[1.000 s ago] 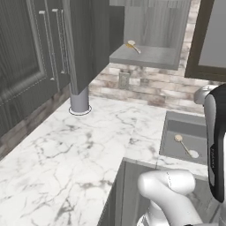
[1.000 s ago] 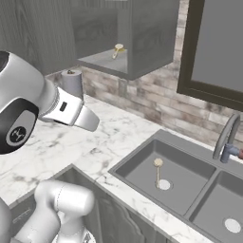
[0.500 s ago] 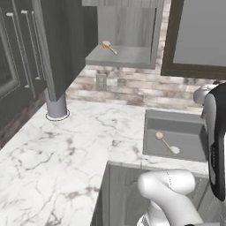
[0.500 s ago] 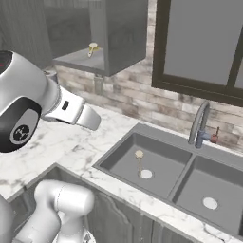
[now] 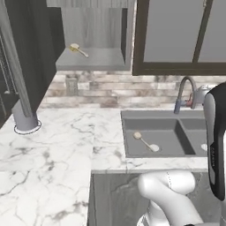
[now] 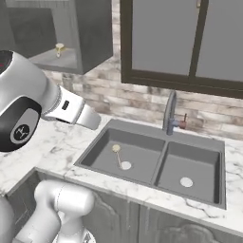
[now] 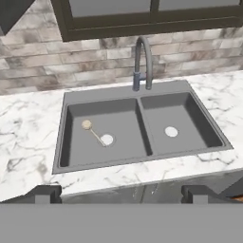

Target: Pick up the dish brush and dish brush from the sink, and place them back in the cabinet, and close the cabinet door.

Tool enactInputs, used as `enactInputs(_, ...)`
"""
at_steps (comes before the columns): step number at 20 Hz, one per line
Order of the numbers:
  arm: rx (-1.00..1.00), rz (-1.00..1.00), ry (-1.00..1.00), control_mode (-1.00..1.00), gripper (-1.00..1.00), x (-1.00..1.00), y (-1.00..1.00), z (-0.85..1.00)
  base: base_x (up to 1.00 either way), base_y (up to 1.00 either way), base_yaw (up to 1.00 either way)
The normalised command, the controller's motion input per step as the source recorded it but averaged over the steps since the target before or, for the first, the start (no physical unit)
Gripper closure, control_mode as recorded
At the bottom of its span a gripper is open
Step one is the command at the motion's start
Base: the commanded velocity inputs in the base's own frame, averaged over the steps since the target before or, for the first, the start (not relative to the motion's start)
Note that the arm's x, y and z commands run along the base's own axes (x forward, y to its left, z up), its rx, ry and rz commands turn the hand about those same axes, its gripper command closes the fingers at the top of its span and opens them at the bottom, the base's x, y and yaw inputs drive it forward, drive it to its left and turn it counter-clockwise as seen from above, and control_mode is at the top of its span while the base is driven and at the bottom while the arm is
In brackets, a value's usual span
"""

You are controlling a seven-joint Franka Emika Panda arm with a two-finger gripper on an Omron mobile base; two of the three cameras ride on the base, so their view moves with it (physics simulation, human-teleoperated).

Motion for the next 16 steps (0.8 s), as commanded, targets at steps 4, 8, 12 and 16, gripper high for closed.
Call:
enactInputs(4, 0.00, 0.00, 0.00, 1.00, -1.00, 0.00, 0.00, 0.00, 0.00, -0.20, -0.38)
enactInputs(8, 0.00, 0.00, 0.00, 1.00, -1.00, 0.00, 0.00, 0.00, 0.08, -0.11, -0.32)
enactInputs(12, 0.00, 0.00, 0.00, 1.00, -1.00, 0.00, 0.00, 0.00, 0.35, -0.11, -0.18)
enactInputs(16, 0.00, 0.00, 0.00, 1.00, -1.00, 0.00, 0.00, 0.00, 0.47, -0.02, -0.04)
